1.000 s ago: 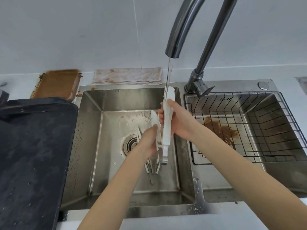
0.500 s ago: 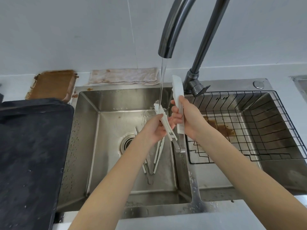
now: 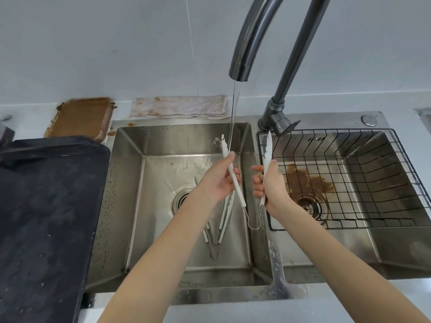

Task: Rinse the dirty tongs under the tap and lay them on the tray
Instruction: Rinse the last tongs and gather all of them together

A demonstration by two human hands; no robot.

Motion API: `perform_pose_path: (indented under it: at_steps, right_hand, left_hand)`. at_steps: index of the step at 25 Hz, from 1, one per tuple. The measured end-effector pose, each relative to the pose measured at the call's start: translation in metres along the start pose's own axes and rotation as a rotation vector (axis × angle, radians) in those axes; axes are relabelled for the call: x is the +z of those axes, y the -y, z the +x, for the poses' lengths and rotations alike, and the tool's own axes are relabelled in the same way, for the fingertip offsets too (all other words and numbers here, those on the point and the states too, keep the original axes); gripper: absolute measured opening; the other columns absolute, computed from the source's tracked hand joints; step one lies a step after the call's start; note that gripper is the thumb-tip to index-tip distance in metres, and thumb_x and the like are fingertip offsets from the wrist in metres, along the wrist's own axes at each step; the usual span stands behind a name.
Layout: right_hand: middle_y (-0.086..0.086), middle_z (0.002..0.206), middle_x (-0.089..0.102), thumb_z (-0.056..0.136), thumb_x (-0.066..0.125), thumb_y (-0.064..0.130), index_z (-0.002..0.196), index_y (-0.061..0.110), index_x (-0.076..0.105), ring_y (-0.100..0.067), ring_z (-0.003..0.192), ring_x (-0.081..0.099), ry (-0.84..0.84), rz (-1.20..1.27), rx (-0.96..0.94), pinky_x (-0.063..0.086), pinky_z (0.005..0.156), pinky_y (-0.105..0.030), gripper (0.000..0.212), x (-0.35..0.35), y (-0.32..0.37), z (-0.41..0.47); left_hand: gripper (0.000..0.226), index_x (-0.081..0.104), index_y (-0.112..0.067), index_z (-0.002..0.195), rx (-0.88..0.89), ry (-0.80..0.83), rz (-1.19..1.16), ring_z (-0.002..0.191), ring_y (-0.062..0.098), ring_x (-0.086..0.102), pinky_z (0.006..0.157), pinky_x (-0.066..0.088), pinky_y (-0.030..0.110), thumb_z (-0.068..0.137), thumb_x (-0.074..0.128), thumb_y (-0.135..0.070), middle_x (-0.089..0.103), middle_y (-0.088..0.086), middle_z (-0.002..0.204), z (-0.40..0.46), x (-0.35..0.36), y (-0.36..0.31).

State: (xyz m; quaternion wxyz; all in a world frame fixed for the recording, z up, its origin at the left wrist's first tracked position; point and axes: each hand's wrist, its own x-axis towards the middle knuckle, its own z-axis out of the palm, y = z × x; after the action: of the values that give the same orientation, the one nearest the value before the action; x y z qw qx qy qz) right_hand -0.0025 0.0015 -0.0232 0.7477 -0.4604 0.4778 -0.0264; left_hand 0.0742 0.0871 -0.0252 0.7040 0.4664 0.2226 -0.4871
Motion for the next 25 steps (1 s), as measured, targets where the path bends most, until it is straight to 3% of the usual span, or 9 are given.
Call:
perform_pose_path:
  at_steps: [3,6,13,19,25]
  right_hand:
    - [0.000,0.054,0.034,0.100,0.013,0.039,0.082,0.011,0.049,-0.002,0.023,0.027,-0.031,0.028,0.030,0.020,0.027,-0.012,0.049,-0.005,-0.004,0.000]
    - [-0.001,0.055,0.033,0.099,0.014,0.036,0.084,0.011,0.049,-0.003,0.023,0.026,-0.052,0.052,0.054,0.019,0.027,-0.012,0.046,-0.012,-0.007,0.000]
    - [0.001,0.053,0.028,0.098,0.013,0.032,0.079,0.013,0.049,-0.003,0.022,0.024,-0.036,-0.022,0.054,0.018,0.027,-0.011,0.045,-0.019,-0.012,0.000]
    - [0.010,0.034,0.027,0.094,0.015,0.025,0.081,0.012,0.051,-0.002,0.023,0.019,0.045,0.012,0.092,0.015,0.028,-0.009,0.040,-0.022,-0.018,0.000]
    - [0.008,0.032,0.029,0.098,0.014,0.036,0.076,0.010,0.050,-0.002,0.020,0.021,0.204,0.168,0.242,0.016,0.024,-0.006,0.048,-0.012,-0.014,-0.007]
  left_hand:
    - [0.017,0.049,-0.013,0.089,0.027,0.009,0.080,0.041,0.006,0.046,0.044,0.042,0.018,0.088,0.062,-0.024,0.047,-0.002,0.056,0.001,0.003,0.004]
    - [0.033,0.042,-0.013,0.103,0.048,0.013,0.109,0.040,0.009,0.051,0.045,0.048,0.019,0.084,0.067,-0.022,0.052,-0.001,0.053,0.004,0.001,0.008]
    - [0.019,0.048,-0.015,0.090,0.088,0.019,0.147,0.058,0.012,0.051,0.053,0.052,0.025,0.091,0.056,-0.032,0.049,0.000,0.069,-0.009,-0.006,0.017]
    - [0.033,0.054,-0.015,0.076,0.120,0.050,0.012,0.054,0.008,0.048,0.060,0.046,0.023,0.092,0.047,-0.044,0.050,-0.004,0.062,-0.016,0.001,0.012]
    - [0.018,0.059,-0.016,0.078,0.143,0.136,-0.198,0.048,0.003,0.054,0.050,0.046,0.015,0.090,0.058,-0.029,0.060,-0.006,0.057,-0.013,0.016,-0.004]
